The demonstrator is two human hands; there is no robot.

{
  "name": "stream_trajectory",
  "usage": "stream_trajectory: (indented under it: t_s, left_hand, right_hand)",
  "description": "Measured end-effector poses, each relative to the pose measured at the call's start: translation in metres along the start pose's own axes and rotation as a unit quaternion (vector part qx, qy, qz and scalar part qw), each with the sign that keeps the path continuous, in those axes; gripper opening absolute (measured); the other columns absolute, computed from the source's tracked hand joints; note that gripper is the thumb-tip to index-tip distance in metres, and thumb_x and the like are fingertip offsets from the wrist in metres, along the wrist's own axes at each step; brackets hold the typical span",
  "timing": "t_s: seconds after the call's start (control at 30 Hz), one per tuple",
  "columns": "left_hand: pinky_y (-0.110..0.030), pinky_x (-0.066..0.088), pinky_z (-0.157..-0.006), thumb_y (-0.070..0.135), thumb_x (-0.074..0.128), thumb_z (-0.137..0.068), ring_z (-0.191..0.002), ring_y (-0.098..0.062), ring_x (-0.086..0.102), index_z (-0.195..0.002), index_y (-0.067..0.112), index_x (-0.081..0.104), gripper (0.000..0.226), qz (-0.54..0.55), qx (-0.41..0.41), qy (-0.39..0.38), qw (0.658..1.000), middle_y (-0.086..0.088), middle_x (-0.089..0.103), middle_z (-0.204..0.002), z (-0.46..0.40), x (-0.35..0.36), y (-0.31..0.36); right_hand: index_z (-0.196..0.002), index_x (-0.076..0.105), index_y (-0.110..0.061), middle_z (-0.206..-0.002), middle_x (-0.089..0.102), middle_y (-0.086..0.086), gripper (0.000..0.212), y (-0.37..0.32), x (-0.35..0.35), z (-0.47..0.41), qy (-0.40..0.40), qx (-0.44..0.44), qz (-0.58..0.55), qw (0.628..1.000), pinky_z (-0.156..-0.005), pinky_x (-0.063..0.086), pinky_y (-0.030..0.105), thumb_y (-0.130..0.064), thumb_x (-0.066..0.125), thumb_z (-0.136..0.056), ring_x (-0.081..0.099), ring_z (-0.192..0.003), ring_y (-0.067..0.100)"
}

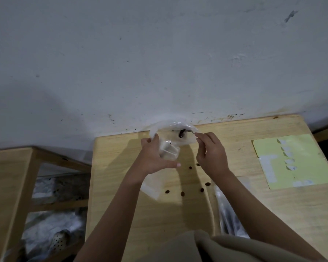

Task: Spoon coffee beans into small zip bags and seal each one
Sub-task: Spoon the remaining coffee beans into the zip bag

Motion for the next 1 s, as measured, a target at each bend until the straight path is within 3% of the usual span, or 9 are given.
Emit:
stream_trajectory:
  t_s: [0.13, 0.2, 0.27, 0.47, 0.57, 0.67, 0.8, 0.9, 1.0]
  left_hand:
    - [-0.014, 0.030, -0.090, 0.045, 0.087, -0.057, -0.117, -0.010, 0.032, -0.145, 0.011, 0.026, 0.112, -0.010, 0.015, 0.023, 1.000, 0.004, 0.014, -0.127, 0.003, -0.005, 0.007]
    - [-0.014, 0.036, -0.083, 0.044, 0.088, -0.056, -0.109, -0.007, 0.036, -0.126, 0.014, 0.043, 0.089, -0.014, 0.027, 0.040, 0.999, 0.004, 0.016, -0.123, 0.004, -0.005, 0.010]
    - [-0.017, 0.039, -0.079, 0.045, 0.088, -0.055, -0.106, -0.009, 0.040, -0.111, 0.017, 0.045, 0.076, -0.020, 0.030, 0.050, 0.998, 0.002, 0.018, -0.122, 0.004, -0.005, 0.012]
    - [-0.012, 0.030, -0.086, 0.046, 0.086, -0.060, -0.109, -0.003, 0.028, -0.137, 0.006, 0.033, 0.102, -0.001, 0.029, 0.045, 0.999, 0.006, 0.013, -0.121, 0.001, -0.010, 0.023]
    - [-0.012, 0.030, -0.087, 0.046, 0.085, -0.060, -0.109, -0.002, 0.028, -0.140, 0.006, 0.032, 0.104, 0.008, 0.031, 0.044, 0.999, 0.006, 0.013, -0.122, 0.002, -0.011, 0.028]
    - [-0.013, 0.030, -0.088, 0.045, 0.085, -0.061, -0.110, -0.002, 0.026, -0.142, 0.005, 0.029, 0.106, 0.022, 0.028, 0.052, 0.998, 0.007, 0.011, -0.121, 0.004, -0.013, 0.034]
    - [-0.013, 0.032, -0.085, 0.045, 0.086, -0.060, -0.107, -0.003, 0.030, -0.137, 0.005, 0.034, 0.101, 0.012, 0.040, 0.054, 0.998, 0.005, 0.014, -0.121, 0.009, -0.016, 0.043]
    - [-0.015, 0.033, -0.083, 0.047, 0.085, -0.060, -0.105, -0.004, 0.032, -0.135, 0.007, 0.036, 0.098, 0.003, 0.043, 0.043, 0.998, 0.005, 0.015, -0.119, 0.010, -0.017, 0.048]
    - [-0.016, 0.034, -0.082, 0.047, 0.086, -0.059, -0.102, -0.005, 0.034, -0.133, 0.007, 0.037, 0.097, 0.005, 0.042, 0.035, 0.998, 0.004, 0.017, -0.118, 0.010, -0.015, 0.050]
  right_hand:
    - [-0.099, 0.065, 0.002, -0.081, 0.060, 0.014, 0.020, 0.006, 0.003, -0.013, -0.004, -0.006, 0.060, 0.998, -0.050, 0.051, 0.034, 0.004, 0.051, -0.085, 0.058, -0.068, 0.028]
    - [-0.094, 0.065, 0.003, -0.077, 0.061, 0.015, 0.021, 0.008, 0.006, -0.017, -0.015, -0.004, 0.094, 0.995, -0.045, 0.050, 0.036, 0.011, 0.057, -0.077, 0.059, -0.065, 0.030]
    - [-0.091, 0.065, 0.003, -0.078, 0.062, 0.015, 0.017, 0.005, 0.005, -0.023, -0.026, -0.007, 0.094, 0.995, -0.045, 0.051, 0.036, 0.008, 0.055, -0.079, 0.059, -0.065, 0.031]
    - [-0.097, 0.066, -0.003, -0.086, 0.062, 0.009, 0.020, -0.004, -0.012, -0.036, -0.073, -0.030, 0.013, 0.997, -0.063, 0.049, 0.028, -0.008, 0.047, -0.091, 0.059, -0.074, 0.023]
    - [-0.096, 0.066, -0.004, -0.087, 0.062, 0.009, 0.021, -0.002, -0.016, -0.036, -0.115, -0.030, 0.027, 0.993, -0.058, 0.053, 0.037, -0.008, 0.046, -0.089, 0.060, -0.074, 0.027]
    - [-0.089, 0.065, -0.001, -0.079, 0.061, 0.012, 0.016, -0.005, -0.018, -0.040, -0.102, -0.029, 0.076, 0.991, -0.048, 0.051, 0.038, -0.001, 0.050, -0.084, 0.059, -0.065, 0.031]
    - [-0.080, 0.058, 0.000, -0.073, 0.060, 0.012, 0.015, -0.017, -0.024, -0.049, -0.036, 0.056, 0.078, 0.995, -0.050, 0.040, 0.027, -0.007, 0.046, -0.085, 0.055, -0.060, 0.028]
    - [-0.076, 0.054, -0.003, -0.059, 0.051, -0.004, 0.016, -0.013, -0.028, -0.058, -0.008, 0.180, 0.013, 0.984, -0.049, 0.033, 0.021, -0.007, 0.045, -0.089, 0.049, -0.054, 0.013]
    - [-0.068, 0.051, 0.000, -0.059, 0.055, 0.005, 0.026, 0.004, -0.027, -0.069, -0.011, 0.277, -0.023, 0.961, -0.054, 0.044, 0.019, -0.014, 0.044, -0.089, 0.052, -0.056, 0.021]
Point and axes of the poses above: each hand's wrist, its own z-axis away from the middle knuckle, its own x-axis out of the palm, y = z × x, the point moved 2 cm from there along -z, towards the middle knuckle
